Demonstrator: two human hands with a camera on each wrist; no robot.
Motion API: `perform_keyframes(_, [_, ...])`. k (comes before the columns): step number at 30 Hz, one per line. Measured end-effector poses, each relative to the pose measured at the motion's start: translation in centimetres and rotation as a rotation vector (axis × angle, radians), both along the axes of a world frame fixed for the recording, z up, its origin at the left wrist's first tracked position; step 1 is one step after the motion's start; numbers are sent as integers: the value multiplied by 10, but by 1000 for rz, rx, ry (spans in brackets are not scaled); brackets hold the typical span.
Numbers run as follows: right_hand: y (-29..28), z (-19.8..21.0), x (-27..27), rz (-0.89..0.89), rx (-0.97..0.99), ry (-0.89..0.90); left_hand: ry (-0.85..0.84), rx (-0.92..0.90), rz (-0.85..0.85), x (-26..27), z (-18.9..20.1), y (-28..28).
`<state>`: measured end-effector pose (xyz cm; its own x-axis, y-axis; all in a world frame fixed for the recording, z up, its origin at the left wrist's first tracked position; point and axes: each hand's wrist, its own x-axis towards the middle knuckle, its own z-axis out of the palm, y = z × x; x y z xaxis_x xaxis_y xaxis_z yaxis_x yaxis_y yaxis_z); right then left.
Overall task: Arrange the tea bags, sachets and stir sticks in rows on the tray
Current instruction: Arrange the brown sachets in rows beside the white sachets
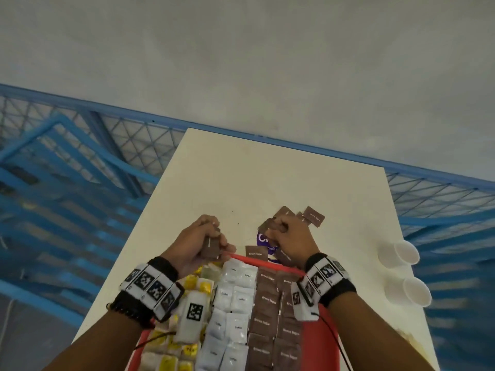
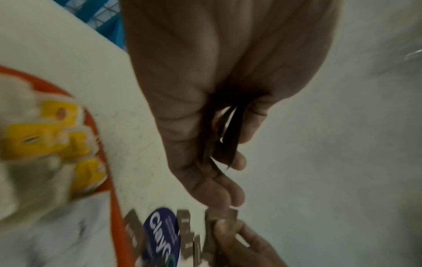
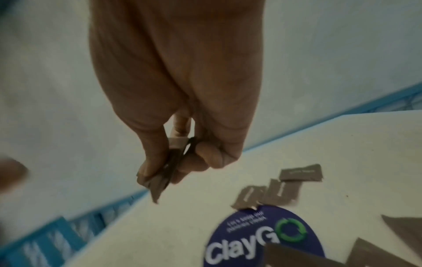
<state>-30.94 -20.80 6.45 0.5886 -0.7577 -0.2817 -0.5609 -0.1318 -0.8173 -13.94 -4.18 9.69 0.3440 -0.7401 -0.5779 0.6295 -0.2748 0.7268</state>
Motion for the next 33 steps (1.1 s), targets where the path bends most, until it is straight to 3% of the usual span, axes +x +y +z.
perform_keyframes(4, [66,47,-46,97,193,-59,104,66,-177,-48,-17,34])
perform_keyframes(7, [115,43,-78,249,169,49,266,170,-324,-92,-29,54])
perform_keyframes(10, [142,28,-99,232,130,146,383,81,-436,-117,-38,70])
perform_keyframes(13, [154,29,-108,81,96,96,302,-8,-445,-126,-36,77])
perform_keyframes(17, [168,34,-123,-133,39,1,147,7,-327,-135,-27,80])
perform_keyframes(21, [184,31,-131,-147,9,-49,-70,-36,-332,-142,-22,85])
perform_keyframes(30, [181,35,-137,-159,36,-173,-378,-46,-487,-130,-5,91])
perform_keyframes(33, [179,35,-137,-157,33,-202,-408,-52,-507,-128,-4,93])
